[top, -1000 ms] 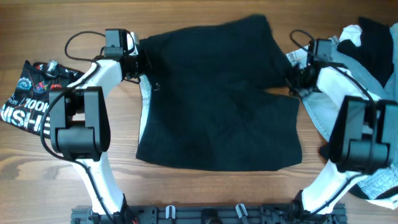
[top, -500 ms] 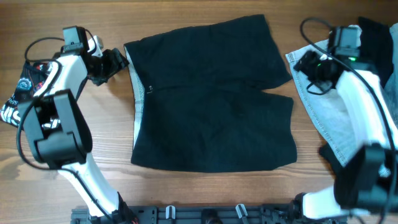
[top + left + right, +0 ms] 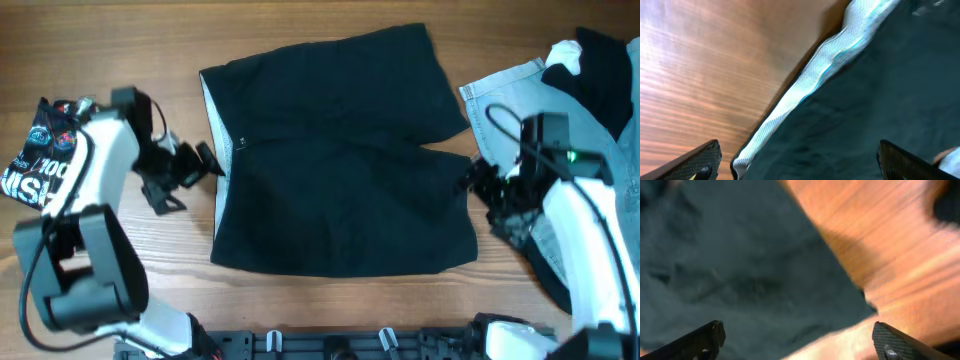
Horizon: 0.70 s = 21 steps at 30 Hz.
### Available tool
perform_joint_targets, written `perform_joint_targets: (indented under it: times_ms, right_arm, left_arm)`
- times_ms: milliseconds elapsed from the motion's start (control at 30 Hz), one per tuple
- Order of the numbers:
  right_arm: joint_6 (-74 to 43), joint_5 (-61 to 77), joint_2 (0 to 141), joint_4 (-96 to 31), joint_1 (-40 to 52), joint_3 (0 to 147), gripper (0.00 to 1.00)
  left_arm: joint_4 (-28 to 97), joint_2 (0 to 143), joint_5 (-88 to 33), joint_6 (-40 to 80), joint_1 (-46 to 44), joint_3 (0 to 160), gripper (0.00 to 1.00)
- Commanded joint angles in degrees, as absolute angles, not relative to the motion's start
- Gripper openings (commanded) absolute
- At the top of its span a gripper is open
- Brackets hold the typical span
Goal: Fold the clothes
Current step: 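Grasp the bottom leg hems with both grippers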
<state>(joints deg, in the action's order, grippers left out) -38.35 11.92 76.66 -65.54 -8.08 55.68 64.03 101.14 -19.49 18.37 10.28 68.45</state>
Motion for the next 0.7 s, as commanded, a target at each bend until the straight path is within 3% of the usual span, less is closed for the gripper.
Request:
perform_joint_targets:
  times_ms: [0, 133, 233, 300, 367, 433, 500, 533, 567, 633, 667]
  right_arm:
    - [-43.03, 19.14, 71.18, -65.43, -8.32, 47.37, 1.00]
    - [-46.72, 22.06, 67.02, -62.46, -8.32, 36.16, 1.00]
    - [-48.05, 25.34, 66.59, -58.17, -8.32, 30.37, 1.00]
    - [-48.18, 25.32, 66.59, -57.41, -8.32, 29.23, 1.00]
    - [-48.16, 25.30, 66.59, -56.62, -8.32, 29.10, 1.00]
    - [-48.58, 25.30, 66.59, -56.16, -8.32, 29.10, 1.00]
    - [-48.97, 25.30, 66.59, -55.81, -8.32, 29.10, 1.00]
    - [-49.36, 25.30, 66.59, -55.61, -8.32, 29.10, 1.00]
    - [-49.52, 25.30, 66.59, -55.27, -8.32, 29.10, 0.99]
    - [-49.52, 25.30, 66.59, -54.83, -8.32, 29.10, 0.99]
    - [-49.47, 25.30, 66.59, -54.83, -8.32, 29.10, 1.00]
  left_arm:
    - [58.28, 90.83, -20.12, 24.53, 10.04, 55.51, 1.00]
    - [52.34, 85.30, -20.10, 28.10, 8.29, 43.59, 1.00]
    - [47.33, 85.25, -19.88, 31.83, 5.89, 36.51, 0.95]
    - [43.59, 85.27, -19.88, 32.47, 4.71, 33.30, 0.84]
    - [39.62, 85.27, -19.92, 33.87, 3.66, 30.76, 0.54]
    - [38.74, 85.27, -19.97, 34.24, 3.53, 30.52, 0.34]
    - [39.88, 85.27, -20.29, 35.33, 3.53, 30.52, 0.27]
    - [40.80, 85.27, -21.19, 35.40, 3.53, 30.52, 0.28]
    - [41.95, 85.27, -22.63, 35.40, 3.53, 30.52, 0.44]
    - [44.71, 85.27, -24.25, 35.40, 3.53, 30.52, 0.56]
    - [46.44, 85.27, -24.23, 35.38, 3.53, 30.52, 0.67]
